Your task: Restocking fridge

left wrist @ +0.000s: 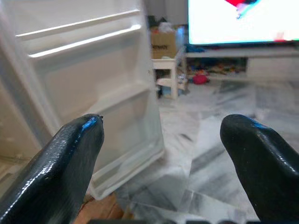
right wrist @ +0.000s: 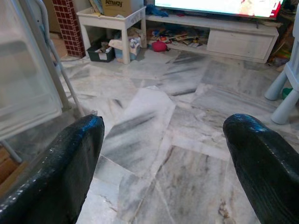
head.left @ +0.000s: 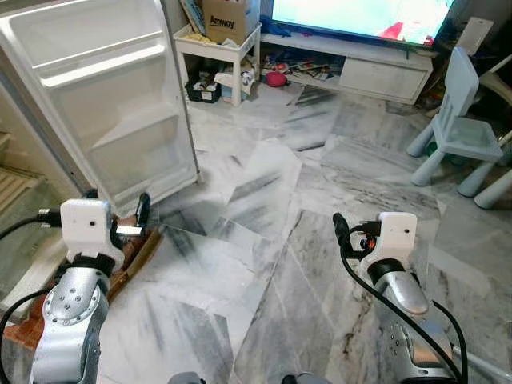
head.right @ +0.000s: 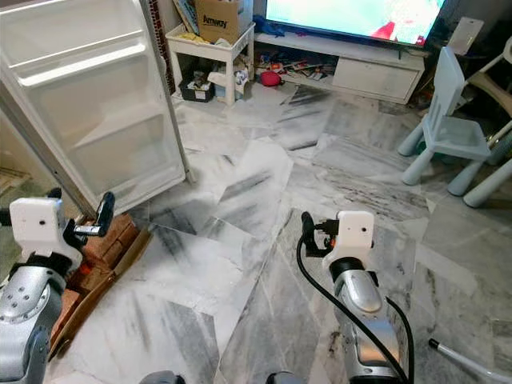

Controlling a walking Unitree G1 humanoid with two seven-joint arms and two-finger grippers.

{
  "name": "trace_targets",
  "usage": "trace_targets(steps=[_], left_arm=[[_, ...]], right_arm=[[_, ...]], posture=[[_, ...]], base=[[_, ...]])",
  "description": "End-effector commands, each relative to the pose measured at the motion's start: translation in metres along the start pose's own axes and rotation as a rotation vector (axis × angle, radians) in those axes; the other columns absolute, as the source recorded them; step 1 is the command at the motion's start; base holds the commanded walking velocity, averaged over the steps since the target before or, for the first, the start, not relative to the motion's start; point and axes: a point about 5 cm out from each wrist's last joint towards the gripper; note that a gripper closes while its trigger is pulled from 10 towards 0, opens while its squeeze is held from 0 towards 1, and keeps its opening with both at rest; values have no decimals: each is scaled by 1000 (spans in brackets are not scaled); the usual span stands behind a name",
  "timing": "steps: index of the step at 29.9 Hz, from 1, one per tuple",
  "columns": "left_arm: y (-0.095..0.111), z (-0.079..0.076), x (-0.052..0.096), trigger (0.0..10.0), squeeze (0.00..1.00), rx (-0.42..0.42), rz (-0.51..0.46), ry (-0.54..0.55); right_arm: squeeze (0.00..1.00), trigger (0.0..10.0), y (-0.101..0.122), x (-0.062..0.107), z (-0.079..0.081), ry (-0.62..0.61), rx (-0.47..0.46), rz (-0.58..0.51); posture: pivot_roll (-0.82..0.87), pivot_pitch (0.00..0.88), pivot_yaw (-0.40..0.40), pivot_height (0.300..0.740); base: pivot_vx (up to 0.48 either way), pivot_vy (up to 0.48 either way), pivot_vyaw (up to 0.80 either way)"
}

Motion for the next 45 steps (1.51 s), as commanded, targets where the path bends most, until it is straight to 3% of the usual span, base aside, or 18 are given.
trace_targets(steps=[1, 3, 5, 9, 22, 40, 45], left_arm=[[-6, -1, 0, 10000, 0, 3, 37, -10], [-14, 1, 0, 10000, 0, 83, 86, 42], [-18, -1, -1, 10000, 0, 49, 102, 25], [-15, -7, -4, 10000, 0, 66, 83, -30], [-14, -11, -6, 10000, 0, 46, 73, -22], [-1, -28, -14, 10000, 0, -8, 17, -99], [-2, -31, -15, 10000, 0, 30, 22, -83]], right_arm=[[0, 10000, 2, 2, -3, -14, 2, -15], [0, 10000, 3, 2, -9, -61, -23, -20], [0, 10000, 5, 1, -12, -76, -14, -37], [0, 10000, 5, -4, -13, -82, -4, -24], [0, 10000, 11, -10, -8, -50, 20, -55], [0, 10000, 18, -20, 5, -29, 19, -81], [0, 10000, 17, -21, 5, -33, 20, -79]], posture=[[97, 36, -32, 740], [92, 29, -28, 740], [86, 32, -26, 740], [78, 39, -24, 740], [82, 55, -34, 740], [88, 94, -38, 740], [86, 87, -42, 740]], base=[[0, 0, 0], [0, 0, 0], [0, 0, 0], [0, 0, -600], [0, 0, -463], [377, 32, -622], [343, 335, 0]])
Point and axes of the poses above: a point about 5 cm out from each wrist's last joint towards the gripper, its own x axis pointing back from the gripper into the wrist, its own y axis along the axis of the wrist's last joint, z = x × y, and after that the axes turned 4 degrees about -x, right-handed
